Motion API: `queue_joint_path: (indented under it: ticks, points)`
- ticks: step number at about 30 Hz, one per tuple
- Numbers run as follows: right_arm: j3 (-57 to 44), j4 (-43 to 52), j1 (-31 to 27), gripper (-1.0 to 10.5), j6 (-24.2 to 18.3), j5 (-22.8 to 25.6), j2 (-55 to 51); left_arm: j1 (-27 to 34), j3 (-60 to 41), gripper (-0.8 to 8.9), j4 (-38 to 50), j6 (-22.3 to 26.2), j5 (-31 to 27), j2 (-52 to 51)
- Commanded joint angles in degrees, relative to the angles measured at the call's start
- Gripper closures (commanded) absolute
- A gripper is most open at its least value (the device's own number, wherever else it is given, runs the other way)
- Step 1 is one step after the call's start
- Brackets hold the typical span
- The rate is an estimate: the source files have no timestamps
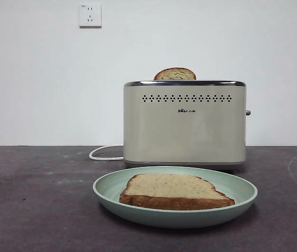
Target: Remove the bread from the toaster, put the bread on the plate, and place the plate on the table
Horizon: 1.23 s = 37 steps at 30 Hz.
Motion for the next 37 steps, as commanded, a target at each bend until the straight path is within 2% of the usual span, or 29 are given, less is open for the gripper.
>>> queue_joint_path:
  ticks: [1, 6, 11, 21, 26, 37]
  points:
    - [-0.42, 0.28, 0.11, 9.5, -0.28, 0.15, -0.09, 1.42, -8.68, 8.16, 1.36, -1.75, -0.28, -4.66]
    - [-0.42, 0.31, 0.11, 9.5, -0.31, 0.15, -0.09, 3.15, -18.88, 8.16, 1.42, -5.05, -2.97, -11.23]
    - [-0.42, 0.31, 0.11, 9.5, -0.31, 0.15, -0.09, 3.61, -24.81, 8.16, 1.31, -6.86, -6.16, -14.71]
    - [-0.42, 0.31, 0.11, 9.5, -0.31, 0.15, -0.09, 3.61, -33.79, 8.16, 0.24, -10.47, -6.51, -21.99]
    - [-0.42, 0.31, 0.11, 9.5, -0.31, 0.17, -0.09, 3.65, -34.07, 8.16, -4.98, -11.04, -7.48, -23.39]
    - [-0.42, 0.31, 0.11, 9.5, -0.31, 0.17, -0.09, 3.63, -34.07, 8.16, -4.63, -11.04, -7.39, -23.37]
